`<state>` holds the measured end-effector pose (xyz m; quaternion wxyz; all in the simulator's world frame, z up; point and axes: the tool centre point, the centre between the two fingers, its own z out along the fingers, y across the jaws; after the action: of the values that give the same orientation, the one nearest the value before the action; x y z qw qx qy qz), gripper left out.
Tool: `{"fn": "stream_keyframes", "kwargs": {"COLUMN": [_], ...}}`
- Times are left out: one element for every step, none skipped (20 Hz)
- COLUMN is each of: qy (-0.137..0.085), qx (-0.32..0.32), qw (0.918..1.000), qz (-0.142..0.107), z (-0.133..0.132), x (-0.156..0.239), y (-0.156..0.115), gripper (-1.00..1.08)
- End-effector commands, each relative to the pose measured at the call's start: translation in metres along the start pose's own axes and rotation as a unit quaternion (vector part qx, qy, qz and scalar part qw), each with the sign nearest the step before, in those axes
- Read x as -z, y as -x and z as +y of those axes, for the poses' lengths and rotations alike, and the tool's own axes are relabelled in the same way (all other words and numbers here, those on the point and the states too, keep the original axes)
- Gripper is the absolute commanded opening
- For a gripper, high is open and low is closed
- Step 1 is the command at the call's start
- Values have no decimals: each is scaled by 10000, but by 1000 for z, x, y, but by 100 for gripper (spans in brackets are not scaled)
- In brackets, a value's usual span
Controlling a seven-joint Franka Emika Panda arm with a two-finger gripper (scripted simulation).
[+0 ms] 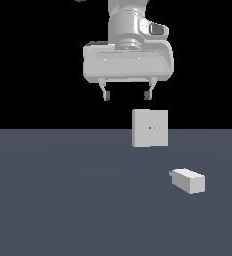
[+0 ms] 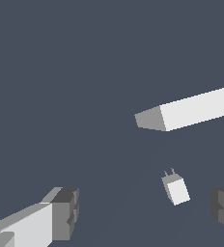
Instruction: Plug the charger into the wall socket.
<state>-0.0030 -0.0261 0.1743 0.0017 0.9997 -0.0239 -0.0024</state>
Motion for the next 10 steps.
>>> {"fn": "stream_keyframes", "kwargs": {"qy": [0, 0, -1, -1, -2, -4, -6, -8, -10, -13], "qx": [0, 0, 5, 13, 23, 36, 52, 71, 92, 117], "qw": [10000, 10000, 10000, 10000, 10000, 10000, 10000, 10000, 9999, 9999], "qz": [0, 0, 4, 10, 18, 28, 40, 55, 71, 91], "z": [0, 0, 0, 1, 1, 2, 3, 4, 5, 6], "x": [0, 0, 0, -1, -1, -2, -3, -4, -5, -7], "y": [0, 0, 0, 1, 2, 2, 3, 5, 6, 8], "gripper": [100, 100, 100, 100, 100, 100, 100, 100, 100, 100]}}
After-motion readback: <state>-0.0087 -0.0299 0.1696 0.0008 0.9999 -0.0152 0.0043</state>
